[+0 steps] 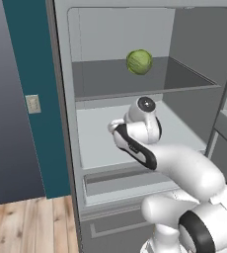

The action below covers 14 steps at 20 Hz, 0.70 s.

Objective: Pick the egg and butter from the fridge and place them by the bowl for mixing.

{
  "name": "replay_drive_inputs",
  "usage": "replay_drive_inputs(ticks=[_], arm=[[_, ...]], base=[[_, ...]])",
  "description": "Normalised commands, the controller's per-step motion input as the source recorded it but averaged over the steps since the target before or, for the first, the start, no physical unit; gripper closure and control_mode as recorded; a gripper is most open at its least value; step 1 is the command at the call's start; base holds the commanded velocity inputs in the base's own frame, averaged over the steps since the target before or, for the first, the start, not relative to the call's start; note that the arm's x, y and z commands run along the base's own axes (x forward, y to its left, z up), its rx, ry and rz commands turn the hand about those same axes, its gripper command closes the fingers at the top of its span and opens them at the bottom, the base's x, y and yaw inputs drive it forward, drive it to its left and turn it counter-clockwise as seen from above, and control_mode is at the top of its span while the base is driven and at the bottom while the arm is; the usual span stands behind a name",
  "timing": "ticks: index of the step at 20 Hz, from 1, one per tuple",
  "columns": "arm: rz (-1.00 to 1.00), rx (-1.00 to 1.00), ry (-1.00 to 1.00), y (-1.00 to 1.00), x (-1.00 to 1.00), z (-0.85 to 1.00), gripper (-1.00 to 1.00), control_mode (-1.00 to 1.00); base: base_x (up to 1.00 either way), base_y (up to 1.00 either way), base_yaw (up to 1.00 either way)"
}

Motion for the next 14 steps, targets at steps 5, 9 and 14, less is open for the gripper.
replay_drive_inputs(ticks=[5, 9, 14], arm=[[0.0, 0.0, 0.05, 0.12, 0.33, -0.28, -1.0, -1.0], [0.0, 0.0, 0.01, 0.09, 0.28, -0.18, -1.0, -1.0], [0.0, -0.08, 0.0, 0.01, 0.3, -0.13, -1.0, -1.0]], base=[[0.0, 0.0, 0.0], [0.0, 0.0, 0.0], [0.0, 0.0, 0.0]])
